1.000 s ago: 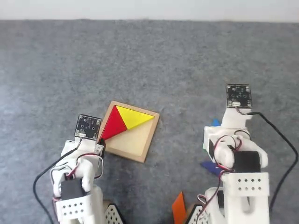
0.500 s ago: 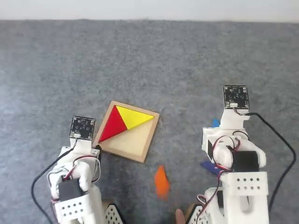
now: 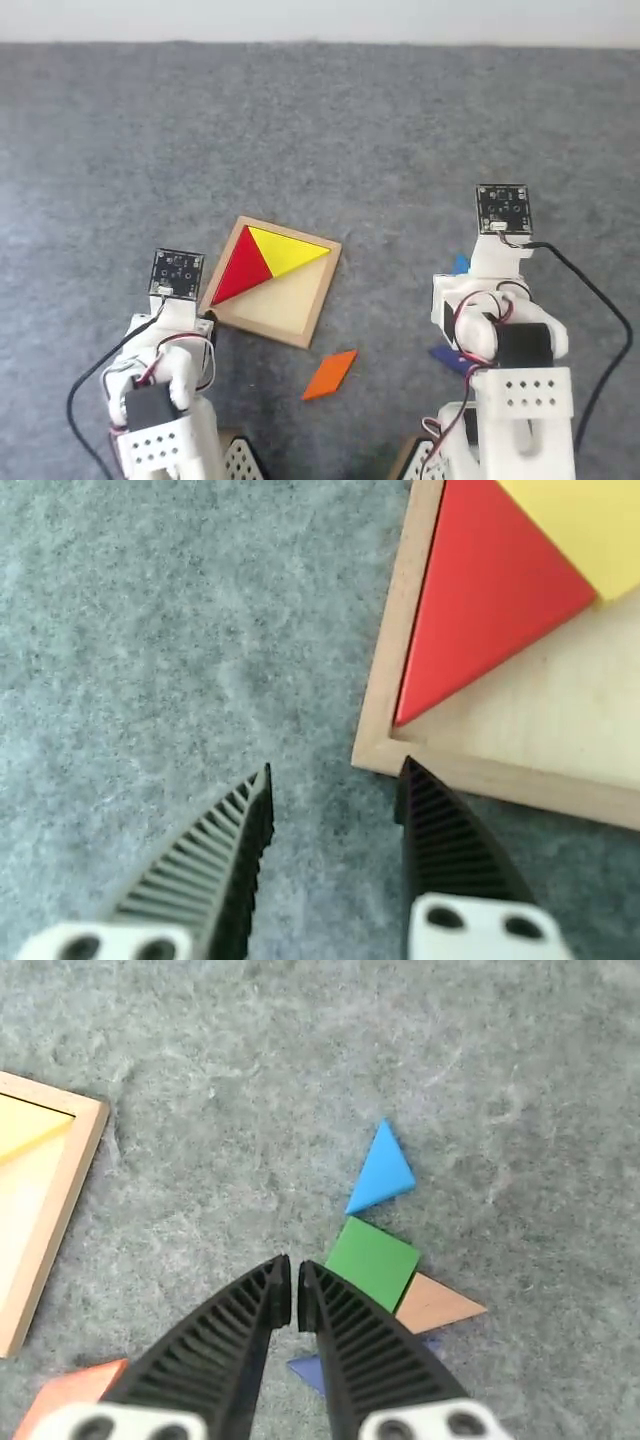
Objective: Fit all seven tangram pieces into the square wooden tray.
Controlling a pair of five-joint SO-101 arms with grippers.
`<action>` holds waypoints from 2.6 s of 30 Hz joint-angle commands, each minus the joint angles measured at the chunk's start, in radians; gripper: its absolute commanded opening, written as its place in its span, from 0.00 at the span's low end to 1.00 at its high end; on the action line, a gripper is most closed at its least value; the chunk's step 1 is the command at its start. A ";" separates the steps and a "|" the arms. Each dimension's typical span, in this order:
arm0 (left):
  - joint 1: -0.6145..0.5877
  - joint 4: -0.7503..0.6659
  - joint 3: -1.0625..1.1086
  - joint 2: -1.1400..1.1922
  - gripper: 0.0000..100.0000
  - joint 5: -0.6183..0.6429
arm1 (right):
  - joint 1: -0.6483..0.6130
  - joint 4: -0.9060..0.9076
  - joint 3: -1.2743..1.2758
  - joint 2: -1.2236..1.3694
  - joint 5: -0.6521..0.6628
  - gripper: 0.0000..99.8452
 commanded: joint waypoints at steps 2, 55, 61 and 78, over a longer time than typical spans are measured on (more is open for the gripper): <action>-0.006 0.006 -0.008 -0.014 0.20 -0.006 | -0.064 -0.016 -0.011 -0.015 0.000 0.03; -0.006 0.006 -0.008 -0.014 0.20 -0.006 | -0.969 -0.159 -0.095 0.842 0.973 0.25; -0.006 0.006 -0.008 -0.014 0.20 -0.006 | -0.967 -0.209 -0.071 0.851 0.973 0.25; -0.006 0.006 -0.008 -0.014 0.20 -0.006 | -0.964 -0.289 -0.074 0.846 0.744 0.06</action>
